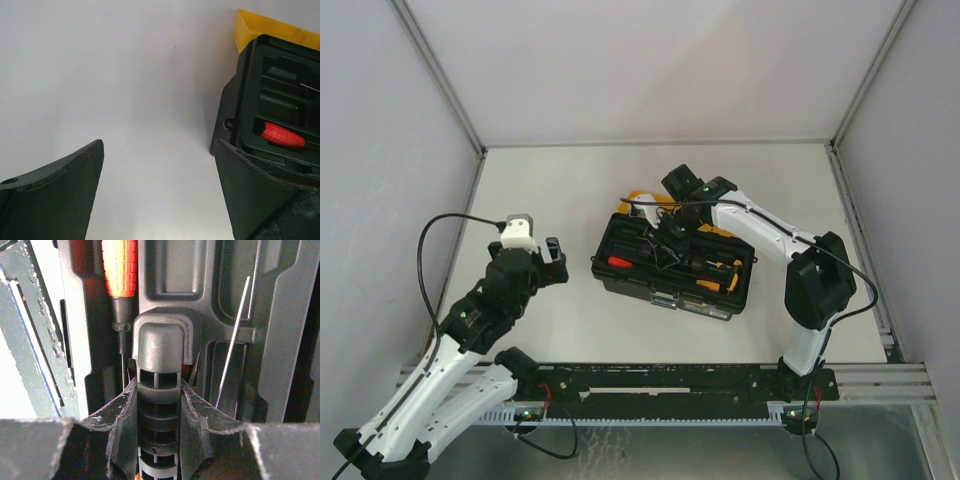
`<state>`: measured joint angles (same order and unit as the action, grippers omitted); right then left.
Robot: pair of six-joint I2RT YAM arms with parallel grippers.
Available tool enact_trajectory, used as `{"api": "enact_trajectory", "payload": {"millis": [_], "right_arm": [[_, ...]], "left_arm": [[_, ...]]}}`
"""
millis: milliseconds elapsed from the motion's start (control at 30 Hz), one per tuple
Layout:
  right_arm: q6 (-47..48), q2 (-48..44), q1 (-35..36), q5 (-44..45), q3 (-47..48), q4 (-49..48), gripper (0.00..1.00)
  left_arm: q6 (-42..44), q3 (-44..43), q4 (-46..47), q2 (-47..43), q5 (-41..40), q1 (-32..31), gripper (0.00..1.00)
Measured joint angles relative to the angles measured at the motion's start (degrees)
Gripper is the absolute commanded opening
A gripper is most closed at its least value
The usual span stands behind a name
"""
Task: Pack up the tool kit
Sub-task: Place the compartment layer in the toolbox.
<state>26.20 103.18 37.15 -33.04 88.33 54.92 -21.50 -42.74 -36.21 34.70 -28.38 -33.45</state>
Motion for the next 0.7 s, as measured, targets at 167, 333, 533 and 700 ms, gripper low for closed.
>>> {"api": "enact_trajectory", "payload": {"millis": [167, 333, 533, 700], "right_arm": [[-0.1, -0.3, -0.1, 0.0, -0.4, -0.4, 0.0], [-0.2, -0.6, -0.1, 1.0, -0.4, -0.2, 0.0], [0.0, -0.6, 0.3, 2.3, -0.1, 1.1, 0.0], [0.2, -0.5, -0.2, 1.8, -0.1, 1.0, 0.0]], "left_arm": [[0.0, 0.0, 0.0, 0.7, 0.0, 0.0, 0.94], [0.0, 0.0, -0.1, 0.9, 0.0, 0.0, 0.94], [0.0, 0.0, -0.2, 0.9, 0.0, 0.0, 0.94], [0.0, 0.0, -0.1, 1.5, 0.1, 0.0, 0.95]]}}
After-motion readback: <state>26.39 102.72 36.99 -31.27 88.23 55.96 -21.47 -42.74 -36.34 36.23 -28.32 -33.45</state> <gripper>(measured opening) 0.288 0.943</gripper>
